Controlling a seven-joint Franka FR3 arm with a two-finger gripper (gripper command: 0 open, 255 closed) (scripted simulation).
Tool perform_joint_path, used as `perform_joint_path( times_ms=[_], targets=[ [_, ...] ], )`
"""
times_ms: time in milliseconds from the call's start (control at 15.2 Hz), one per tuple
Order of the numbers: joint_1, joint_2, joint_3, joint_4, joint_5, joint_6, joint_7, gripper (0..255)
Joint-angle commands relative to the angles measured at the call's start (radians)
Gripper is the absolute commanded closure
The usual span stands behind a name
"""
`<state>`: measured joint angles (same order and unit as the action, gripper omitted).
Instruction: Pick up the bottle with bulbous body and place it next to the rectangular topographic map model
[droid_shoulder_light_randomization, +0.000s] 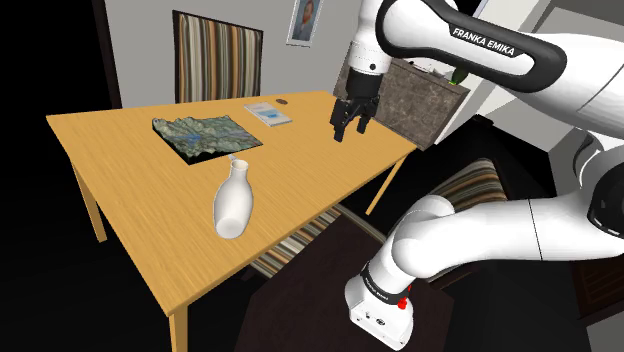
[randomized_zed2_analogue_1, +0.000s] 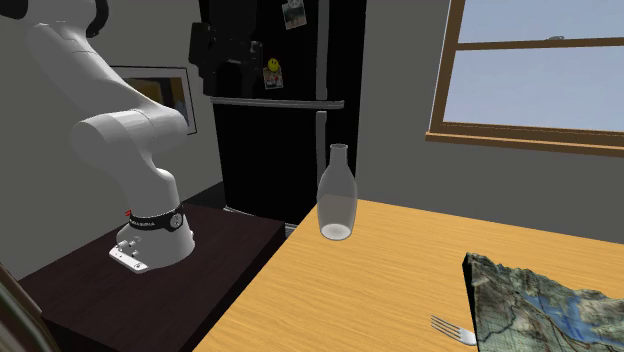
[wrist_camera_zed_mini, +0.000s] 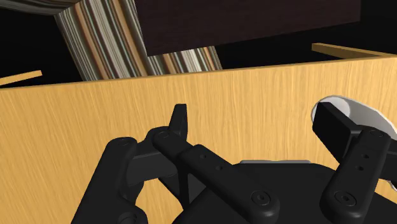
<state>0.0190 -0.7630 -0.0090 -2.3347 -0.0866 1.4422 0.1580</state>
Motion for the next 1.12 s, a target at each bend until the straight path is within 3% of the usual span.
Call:
perform_joint_path(
  times_ms=[0, 528, 1056],
  targets=[
    [0.000, 0.000, 0.000, 0.000, 0.000, 0.000, 0.000, 0],
    [0.039, 0.198, 0.099, 0.023, 0.099, 0.172, 0.141, 0],
    [0.070, 0.444, 0.187, 0.127, 0.152, 0.321, 0.268, 0]
  ],
)
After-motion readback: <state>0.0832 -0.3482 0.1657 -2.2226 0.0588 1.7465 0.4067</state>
